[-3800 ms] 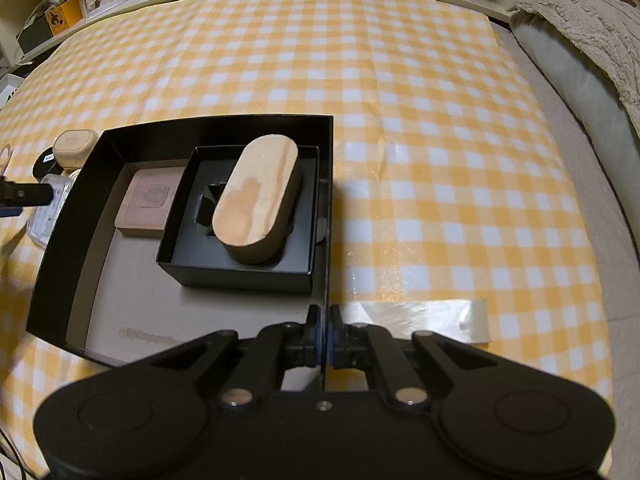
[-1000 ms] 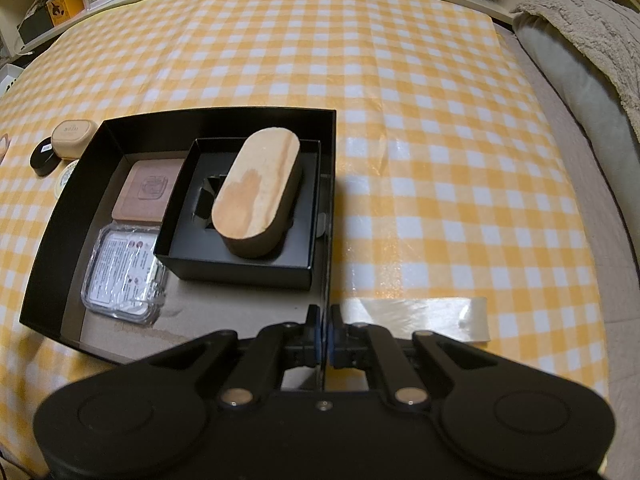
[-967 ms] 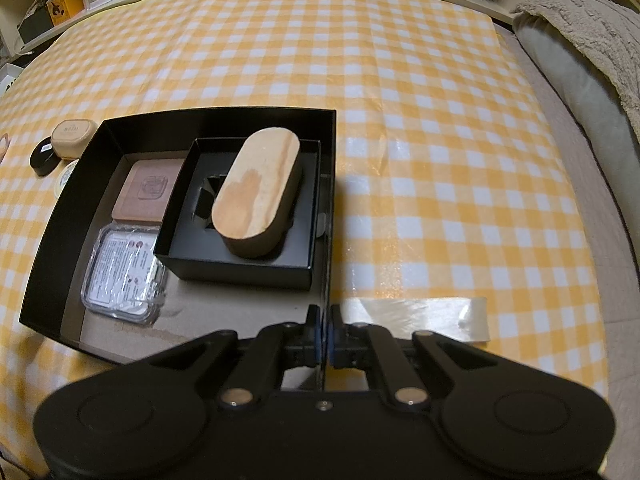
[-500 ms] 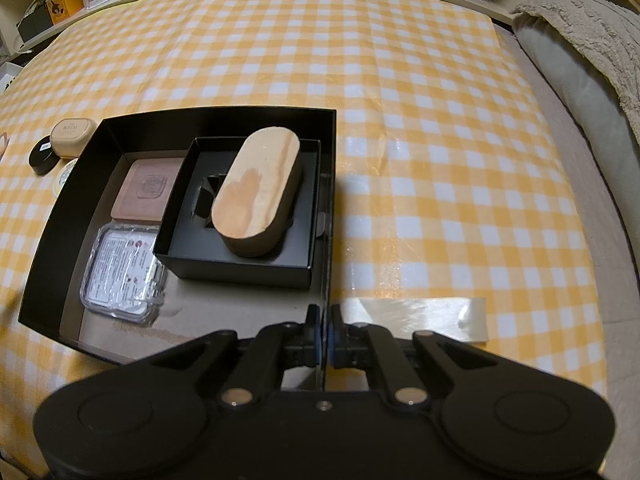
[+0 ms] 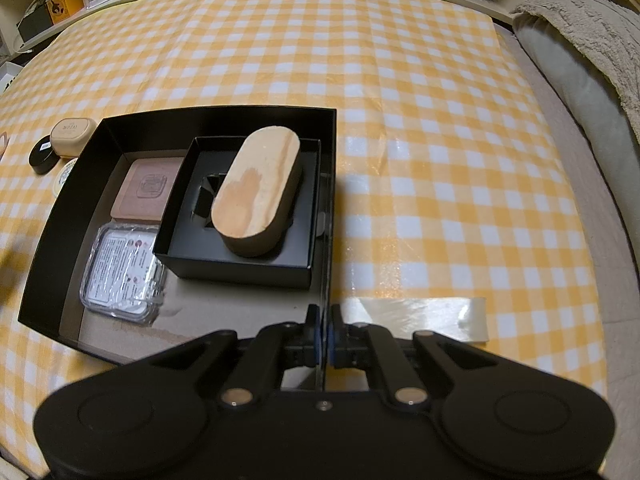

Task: Organize rigid objects
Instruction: 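Move the left tool over to the pink eyelash curler, then close the left tool on the pink eyelash curler's base, then carry the curler into the large box beside the small box, open left tool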

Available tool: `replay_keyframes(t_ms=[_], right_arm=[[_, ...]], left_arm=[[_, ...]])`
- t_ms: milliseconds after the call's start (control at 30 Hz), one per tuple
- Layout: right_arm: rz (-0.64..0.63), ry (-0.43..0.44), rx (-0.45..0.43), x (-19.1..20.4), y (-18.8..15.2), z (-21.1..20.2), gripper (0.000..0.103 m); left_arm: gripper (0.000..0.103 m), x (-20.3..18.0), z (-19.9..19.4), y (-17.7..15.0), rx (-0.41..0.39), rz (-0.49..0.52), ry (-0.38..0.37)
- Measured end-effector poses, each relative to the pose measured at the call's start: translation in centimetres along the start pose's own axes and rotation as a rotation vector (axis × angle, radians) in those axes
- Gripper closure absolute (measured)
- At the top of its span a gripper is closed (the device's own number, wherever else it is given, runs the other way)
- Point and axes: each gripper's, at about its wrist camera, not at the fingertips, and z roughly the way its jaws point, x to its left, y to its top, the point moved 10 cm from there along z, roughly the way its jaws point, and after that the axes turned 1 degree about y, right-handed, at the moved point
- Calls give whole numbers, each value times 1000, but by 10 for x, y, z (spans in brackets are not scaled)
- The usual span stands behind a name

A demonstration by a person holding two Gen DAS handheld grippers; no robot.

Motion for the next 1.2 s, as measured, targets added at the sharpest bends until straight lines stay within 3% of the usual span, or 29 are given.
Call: replay_keyframes(t_ms=[167,267,367,500,667,800,933,1200], right_arm=[[0,-1,1,-1,0,0,99],[1,1,4,0,-1,0,99],[0,1,7,-1,-2,0,99],[-1,1,11,-3,-4,0,99],[-3,-1,18,0,-3,2,99],[-5,-4,21,-1,-5,2,99],[-8,-7,24,0,-4,2,98],[-8,-8,24,0,-4,2,98]], left_arm=[[0,50,29,11,27,-34,123],[0,70,48,9,49,-23,159],[6,85,65,1,74,-44,210],[22,91,81,-8,114,-115,179],[36,86,81,6,16,-87,155],[64,81,85,1,51,-48,151],[71,80,81,3,38,-65,141],[71,50,70,7,19,-13,75]])
